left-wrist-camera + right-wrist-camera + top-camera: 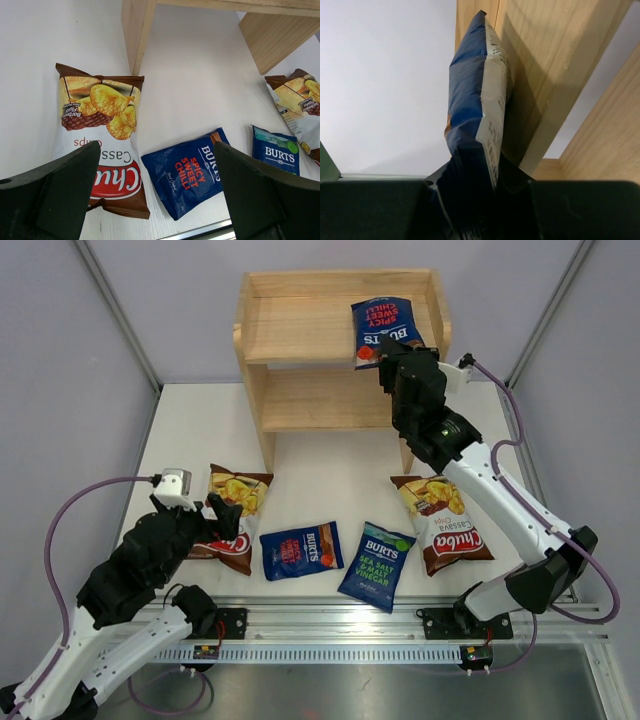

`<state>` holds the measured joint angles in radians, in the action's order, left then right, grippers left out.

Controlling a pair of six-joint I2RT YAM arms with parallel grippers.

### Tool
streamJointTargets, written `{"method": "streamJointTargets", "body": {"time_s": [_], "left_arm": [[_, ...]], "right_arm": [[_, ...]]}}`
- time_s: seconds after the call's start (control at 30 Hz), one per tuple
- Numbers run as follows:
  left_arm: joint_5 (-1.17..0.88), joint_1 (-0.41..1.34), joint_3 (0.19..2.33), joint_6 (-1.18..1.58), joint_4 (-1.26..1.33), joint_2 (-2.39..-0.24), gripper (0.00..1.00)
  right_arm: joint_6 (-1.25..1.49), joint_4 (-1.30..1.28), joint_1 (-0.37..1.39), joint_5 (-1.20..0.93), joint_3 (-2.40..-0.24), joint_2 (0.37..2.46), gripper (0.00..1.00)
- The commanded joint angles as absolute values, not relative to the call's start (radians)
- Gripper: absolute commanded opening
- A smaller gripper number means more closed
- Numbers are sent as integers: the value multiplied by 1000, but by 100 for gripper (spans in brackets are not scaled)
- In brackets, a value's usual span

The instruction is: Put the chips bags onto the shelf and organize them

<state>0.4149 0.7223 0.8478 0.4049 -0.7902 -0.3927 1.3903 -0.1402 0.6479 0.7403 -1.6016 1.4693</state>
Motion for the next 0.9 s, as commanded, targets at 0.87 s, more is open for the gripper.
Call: {"method": "streamJointTargets", "body": {"time_s": [0.87], "left_arm": [[394,723,836,390,-736,-364,99]], "right_arm": [[1595,-739,623,785,-2014,1588,35]]}}
